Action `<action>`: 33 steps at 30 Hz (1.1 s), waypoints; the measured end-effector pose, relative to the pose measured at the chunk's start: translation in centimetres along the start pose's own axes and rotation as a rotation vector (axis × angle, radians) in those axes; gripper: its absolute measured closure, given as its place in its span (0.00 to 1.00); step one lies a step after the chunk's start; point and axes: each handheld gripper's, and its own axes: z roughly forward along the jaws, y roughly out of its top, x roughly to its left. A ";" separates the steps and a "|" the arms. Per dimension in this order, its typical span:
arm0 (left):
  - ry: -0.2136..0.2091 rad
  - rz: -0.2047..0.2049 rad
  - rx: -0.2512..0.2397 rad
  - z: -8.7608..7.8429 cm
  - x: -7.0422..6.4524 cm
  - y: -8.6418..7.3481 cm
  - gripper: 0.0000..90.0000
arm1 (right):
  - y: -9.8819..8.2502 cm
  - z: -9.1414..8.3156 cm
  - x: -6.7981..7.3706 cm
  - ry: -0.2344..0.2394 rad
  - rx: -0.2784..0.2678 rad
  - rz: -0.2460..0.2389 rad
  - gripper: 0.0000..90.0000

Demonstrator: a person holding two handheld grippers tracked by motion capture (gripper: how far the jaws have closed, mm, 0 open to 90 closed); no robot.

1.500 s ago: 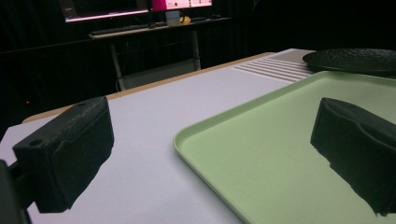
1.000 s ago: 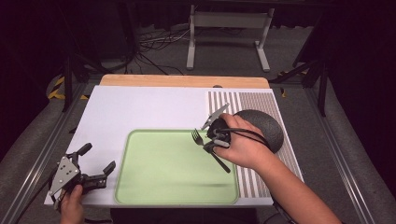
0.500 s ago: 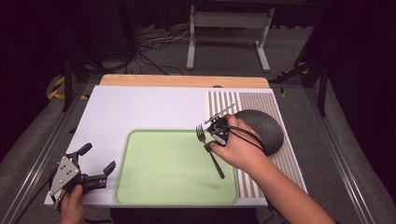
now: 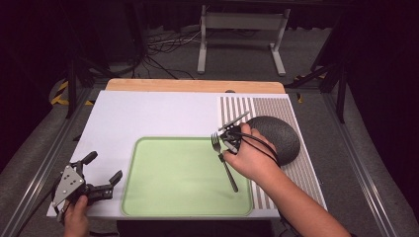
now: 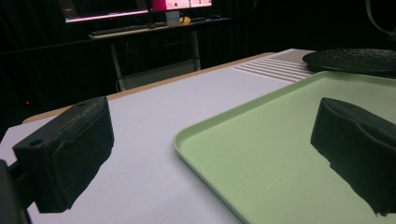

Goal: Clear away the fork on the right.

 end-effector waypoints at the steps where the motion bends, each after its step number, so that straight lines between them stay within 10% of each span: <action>1: 0.000 0.000 0.000 0.0 0.0 0.0 0.00 | 0.0 0.1 0.0 0.001 0.004 -0.003 0.95; 33: -0.006 -0.006 0.004 0.1 -0.1 0.0 0.00 | -1.4 4.6 -2.9 0.020 0.118 0.136 0.95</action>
